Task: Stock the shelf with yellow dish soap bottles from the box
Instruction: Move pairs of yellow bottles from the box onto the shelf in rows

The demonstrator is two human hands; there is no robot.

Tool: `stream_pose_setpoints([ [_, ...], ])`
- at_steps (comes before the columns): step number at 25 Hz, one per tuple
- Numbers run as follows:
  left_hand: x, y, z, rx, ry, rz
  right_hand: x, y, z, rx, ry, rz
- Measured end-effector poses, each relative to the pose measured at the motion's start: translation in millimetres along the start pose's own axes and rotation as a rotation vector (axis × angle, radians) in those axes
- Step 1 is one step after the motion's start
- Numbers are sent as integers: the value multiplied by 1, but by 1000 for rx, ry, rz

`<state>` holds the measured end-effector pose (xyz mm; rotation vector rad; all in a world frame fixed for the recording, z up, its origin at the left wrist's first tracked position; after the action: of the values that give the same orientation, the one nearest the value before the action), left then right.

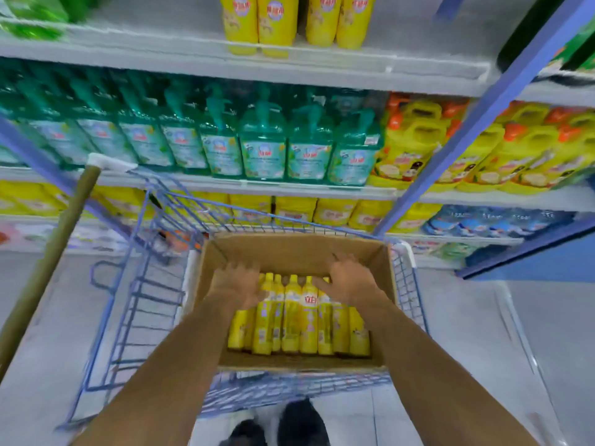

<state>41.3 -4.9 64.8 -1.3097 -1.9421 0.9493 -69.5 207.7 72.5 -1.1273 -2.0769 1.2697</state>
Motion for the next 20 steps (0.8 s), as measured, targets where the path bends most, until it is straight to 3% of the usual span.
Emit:
stream_pose_setpoints([
  [5,6,75,46,-161,-40,-70,8,97,28,-164,-2,15],
  [10,1,118,90,-228,-49,-94,6,144,55,-242,27,64],
  [20,-17,177,197,-107,-90,-265,8,212,163,-145,125,203],
])
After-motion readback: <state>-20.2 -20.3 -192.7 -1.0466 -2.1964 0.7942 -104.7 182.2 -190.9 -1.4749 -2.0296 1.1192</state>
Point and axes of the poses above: each hand's wrist, its own z-axis towards the middle knuckle, its own y-axis out of the palm, x = y × z, the point moved 3 cm from there along z, towards the middle knuckle, and after that the axes turned 6 degrees about -z, right-handed, at the moved point
